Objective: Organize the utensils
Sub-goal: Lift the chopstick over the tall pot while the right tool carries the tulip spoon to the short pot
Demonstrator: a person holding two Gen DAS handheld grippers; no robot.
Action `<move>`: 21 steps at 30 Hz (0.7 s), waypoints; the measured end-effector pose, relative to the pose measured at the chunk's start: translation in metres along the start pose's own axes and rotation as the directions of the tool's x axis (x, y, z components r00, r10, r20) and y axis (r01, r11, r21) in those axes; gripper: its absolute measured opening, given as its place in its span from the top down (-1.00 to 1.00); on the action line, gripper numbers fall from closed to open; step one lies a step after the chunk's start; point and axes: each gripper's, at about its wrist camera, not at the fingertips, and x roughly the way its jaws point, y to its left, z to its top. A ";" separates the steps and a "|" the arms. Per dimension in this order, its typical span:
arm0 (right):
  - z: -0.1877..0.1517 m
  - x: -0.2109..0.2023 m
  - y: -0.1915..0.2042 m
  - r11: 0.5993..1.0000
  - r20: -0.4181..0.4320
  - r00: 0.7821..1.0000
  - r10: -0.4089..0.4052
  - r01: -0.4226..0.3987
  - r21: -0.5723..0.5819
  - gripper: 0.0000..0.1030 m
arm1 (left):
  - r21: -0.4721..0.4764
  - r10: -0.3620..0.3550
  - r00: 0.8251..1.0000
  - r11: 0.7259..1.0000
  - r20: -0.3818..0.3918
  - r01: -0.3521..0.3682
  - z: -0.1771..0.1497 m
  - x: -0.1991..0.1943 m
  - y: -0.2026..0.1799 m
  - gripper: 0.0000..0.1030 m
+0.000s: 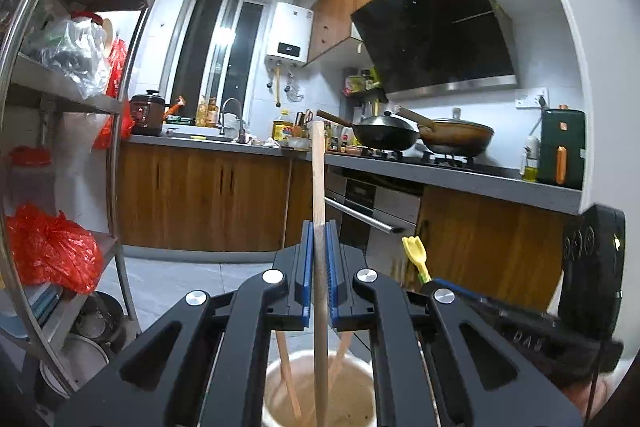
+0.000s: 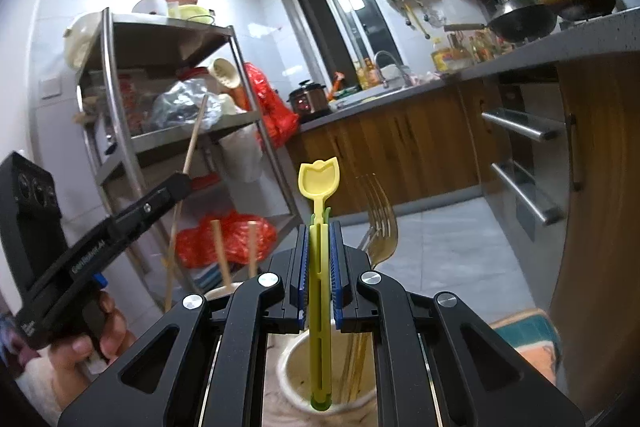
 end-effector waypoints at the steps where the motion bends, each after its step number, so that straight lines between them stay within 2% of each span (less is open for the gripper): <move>1: -0.002 0.003 0.000 1.000 0.006 1.000 -0.006 0.006 -0.004 0.79 | 0.000 0.013 1.000 1.000 0.003 -0.013 -0.002 0.003 0.000 0.88; 6: -0.011 0.016 0.005 0.999 0.013 0.999 -0.032 0.032 -0.042 0.79 | 0.025 0.053 0.999 0.998 0.014 -0.053 -0.010 0.013 0.000 0.88; 15: -0.026 0.006 0.018 0.983 -0.008 0.995 -0.098 0.095 -0.154 0.79 | 0.053 0.044 0.999 0.998 -0.030 -0.043 -0.036 -0.009 0.000 0.88; 21: -0.024 -0.003 0.013 0.990 0.007 0.996 -0.086 0.087 -0.112 0.79 | 0.020 0.036 0.998 0.999 -0.043 -0.035 -0.040 -0.023 0.010 0.88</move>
